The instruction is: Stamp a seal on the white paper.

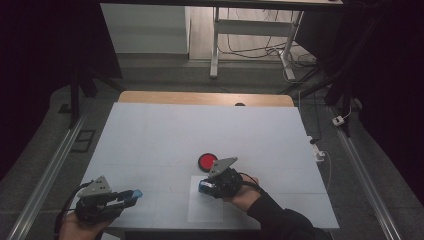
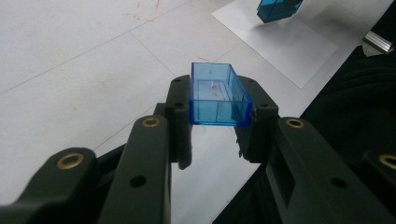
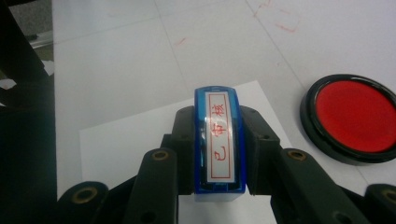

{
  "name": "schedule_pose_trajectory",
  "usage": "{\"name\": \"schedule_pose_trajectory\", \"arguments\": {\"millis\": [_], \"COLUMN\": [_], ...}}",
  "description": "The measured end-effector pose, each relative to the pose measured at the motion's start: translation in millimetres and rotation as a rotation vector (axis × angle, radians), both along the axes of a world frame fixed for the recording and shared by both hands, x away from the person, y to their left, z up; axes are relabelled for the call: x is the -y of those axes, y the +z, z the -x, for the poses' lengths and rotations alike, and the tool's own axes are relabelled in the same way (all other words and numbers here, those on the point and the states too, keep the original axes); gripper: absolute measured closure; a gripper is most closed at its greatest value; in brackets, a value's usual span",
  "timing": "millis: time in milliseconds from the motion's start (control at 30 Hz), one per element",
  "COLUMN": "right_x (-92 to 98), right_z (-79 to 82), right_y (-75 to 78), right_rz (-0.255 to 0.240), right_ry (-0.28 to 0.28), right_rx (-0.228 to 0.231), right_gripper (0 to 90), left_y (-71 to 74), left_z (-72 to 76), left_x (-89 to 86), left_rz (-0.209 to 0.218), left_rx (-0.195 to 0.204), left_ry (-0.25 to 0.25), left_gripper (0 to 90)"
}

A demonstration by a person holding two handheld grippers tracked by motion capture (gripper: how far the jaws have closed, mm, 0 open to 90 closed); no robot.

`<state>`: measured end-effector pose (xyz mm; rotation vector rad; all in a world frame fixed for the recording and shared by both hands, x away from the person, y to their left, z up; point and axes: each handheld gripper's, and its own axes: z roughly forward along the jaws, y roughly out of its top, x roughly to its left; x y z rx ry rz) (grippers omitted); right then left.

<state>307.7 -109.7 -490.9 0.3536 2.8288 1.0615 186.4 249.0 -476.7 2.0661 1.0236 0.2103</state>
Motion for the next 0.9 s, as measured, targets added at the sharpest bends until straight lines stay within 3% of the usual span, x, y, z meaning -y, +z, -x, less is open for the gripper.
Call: {"name": "schedule_pose_trajectory", "arguments": {"millis": [433, 900], "right_x": [-0.5, 2.6], "right_z": [-4.2, -6.4], "right_y": [-8.9, -12.5], "right_rz": [0.02, -0.013], "right_ry": [-0.007, -0.02], "right_rx": [-0.015, -0.051], "right_gripper": [70.2, 70.4], "left_y": [0.0, 0.0], "left_z": [0.0, 0.0], "left_x": [-0.1, 0.1], "left_rz": [0.003, 0.0], "left_rx": [0.0, 0.0], "left_ry": [0.0, -0.001], "left_gripper": [68.4, 68.4]}}
